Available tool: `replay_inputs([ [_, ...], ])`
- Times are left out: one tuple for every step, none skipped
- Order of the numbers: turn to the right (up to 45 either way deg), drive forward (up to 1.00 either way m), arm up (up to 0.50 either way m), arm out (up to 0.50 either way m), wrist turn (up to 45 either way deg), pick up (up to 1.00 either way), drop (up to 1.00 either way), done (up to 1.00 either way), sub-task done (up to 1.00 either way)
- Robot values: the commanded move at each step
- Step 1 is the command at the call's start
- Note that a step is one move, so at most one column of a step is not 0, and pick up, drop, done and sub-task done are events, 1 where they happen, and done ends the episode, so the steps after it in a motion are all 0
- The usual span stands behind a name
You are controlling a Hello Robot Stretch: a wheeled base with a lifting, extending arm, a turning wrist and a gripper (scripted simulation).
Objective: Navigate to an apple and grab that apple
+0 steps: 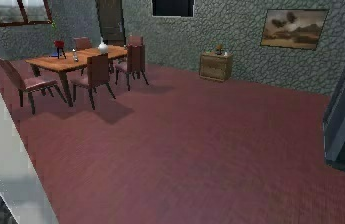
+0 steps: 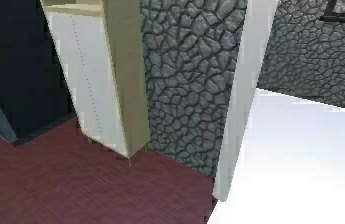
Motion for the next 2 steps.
replay_inputs([
  [0.0,0.40,0.00,0.00,0.0,0.00,0.00,0.00,0.00],
  [45.0,0.00,0.00,0.00,0.0,0.00,0.00,0.00,0.00],
])
